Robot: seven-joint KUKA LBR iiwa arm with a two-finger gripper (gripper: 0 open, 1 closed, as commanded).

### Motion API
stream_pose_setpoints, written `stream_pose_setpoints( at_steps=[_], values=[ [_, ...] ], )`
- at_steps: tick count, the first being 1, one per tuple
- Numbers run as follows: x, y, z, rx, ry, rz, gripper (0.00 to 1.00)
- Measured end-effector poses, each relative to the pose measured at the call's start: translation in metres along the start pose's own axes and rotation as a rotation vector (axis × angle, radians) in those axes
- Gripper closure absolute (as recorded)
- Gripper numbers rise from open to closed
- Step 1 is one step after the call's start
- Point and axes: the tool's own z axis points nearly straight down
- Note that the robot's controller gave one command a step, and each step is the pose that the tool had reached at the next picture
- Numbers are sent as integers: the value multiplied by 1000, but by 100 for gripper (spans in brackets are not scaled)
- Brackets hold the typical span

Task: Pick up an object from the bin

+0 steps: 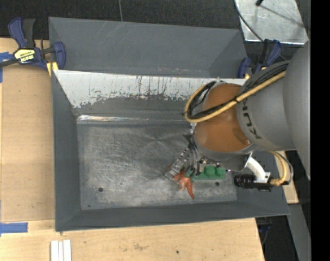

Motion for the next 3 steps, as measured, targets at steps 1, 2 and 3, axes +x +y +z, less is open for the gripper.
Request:
stream_pose_setpoints(
  at_steps=[1, 2, 3],
  values=[
    [-1, 6, -5, 0, -2, 3, 100],
    [0, 2, -2, -1, -3, -3, 100],
    [0, -13, -8, 1, 1, 9, 100]
  ],
)
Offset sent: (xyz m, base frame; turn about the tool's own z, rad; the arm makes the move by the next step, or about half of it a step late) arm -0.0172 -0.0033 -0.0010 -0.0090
